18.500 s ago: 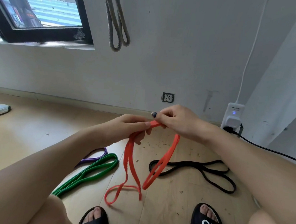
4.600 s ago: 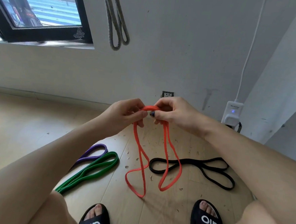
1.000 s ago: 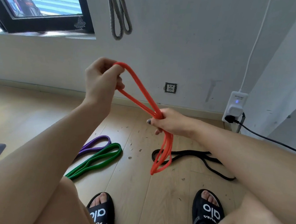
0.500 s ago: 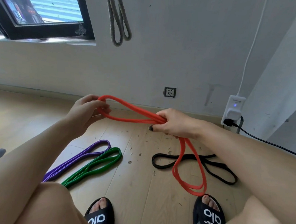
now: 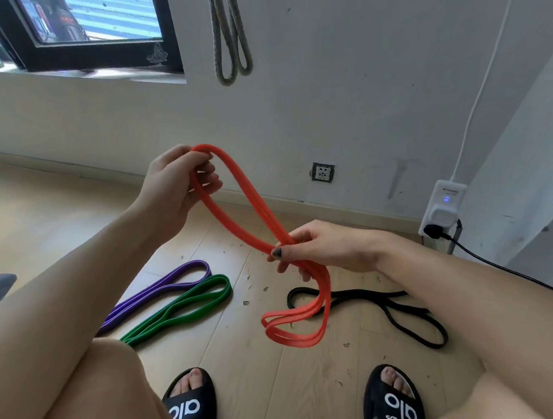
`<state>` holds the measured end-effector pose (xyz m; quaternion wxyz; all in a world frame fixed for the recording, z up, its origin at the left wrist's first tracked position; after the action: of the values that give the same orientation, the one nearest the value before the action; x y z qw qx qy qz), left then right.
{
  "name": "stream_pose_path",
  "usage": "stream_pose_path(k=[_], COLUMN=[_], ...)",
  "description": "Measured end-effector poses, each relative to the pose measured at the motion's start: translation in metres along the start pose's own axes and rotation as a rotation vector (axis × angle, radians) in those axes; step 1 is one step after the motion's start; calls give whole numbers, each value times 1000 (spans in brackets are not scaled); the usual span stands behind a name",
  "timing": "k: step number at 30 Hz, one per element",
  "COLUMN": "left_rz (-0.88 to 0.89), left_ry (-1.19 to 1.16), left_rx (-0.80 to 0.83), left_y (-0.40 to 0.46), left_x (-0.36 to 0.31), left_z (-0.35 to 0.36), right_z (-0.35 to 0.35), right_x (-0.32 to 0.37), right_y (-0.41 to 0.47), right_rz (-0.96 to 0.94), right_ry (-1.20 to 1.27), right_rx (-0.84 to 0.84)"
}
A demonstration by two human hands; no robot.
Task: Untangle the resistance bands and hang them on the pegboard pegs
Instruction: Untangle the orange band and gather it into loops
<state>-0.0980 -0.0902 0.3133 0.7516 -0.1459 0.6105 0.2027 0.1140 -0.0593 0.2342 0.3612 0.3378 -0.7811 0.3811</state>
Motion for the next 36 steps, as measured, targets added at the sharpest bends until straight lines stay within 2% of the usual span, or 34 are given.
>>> stream_pose_path(k=[5, 18, 25, 28, 30, 33, 34, 36], left_rz=[36, -7, -101, -189, -232, -219, -173, -54], left_ry=[-54, -140, -204, 43, 416, 990, 1111, 1182], left_rx=[0, -7, -112, -88, -5, 300, 429, 653], left_y=[-5, -9, 4, 7, 6, -4, -10, -25], left_x=[-13, -12, 4, 23, 37, 54, 57, 59], left_z=[8, 14, -14, -27, -32, -16, -4, 28], right_z=[7, 21, 9, 1, -5, -9, -9, -6], right_x=[4, 13, 17, 12, 7, 6, 6, 8], right_y=[-3, 1, -3, -4, -4, -5, -5, -5], right_rz=[16, 27, -3, 13, 13, -3, -3, 1], right_ry=[58, 60, 156, 156, 137, 96, 80, 45], right_rx=[45, 104, 43, -26, -75, -92, -84, -61])
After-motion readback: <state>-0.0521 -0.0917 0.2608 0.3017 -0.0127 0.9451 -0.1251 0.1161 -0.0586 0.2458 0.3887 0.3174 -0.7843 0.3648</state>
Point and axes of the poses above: each hand's wrist, its own y-axis towards the middle knuckle, its own z-axis out of the palm, x = y × z, the point moved 9 cm from there along y, towards the middle knuckle, and after that the axes turned 4 degrees about -y, right-handed, at the moved point
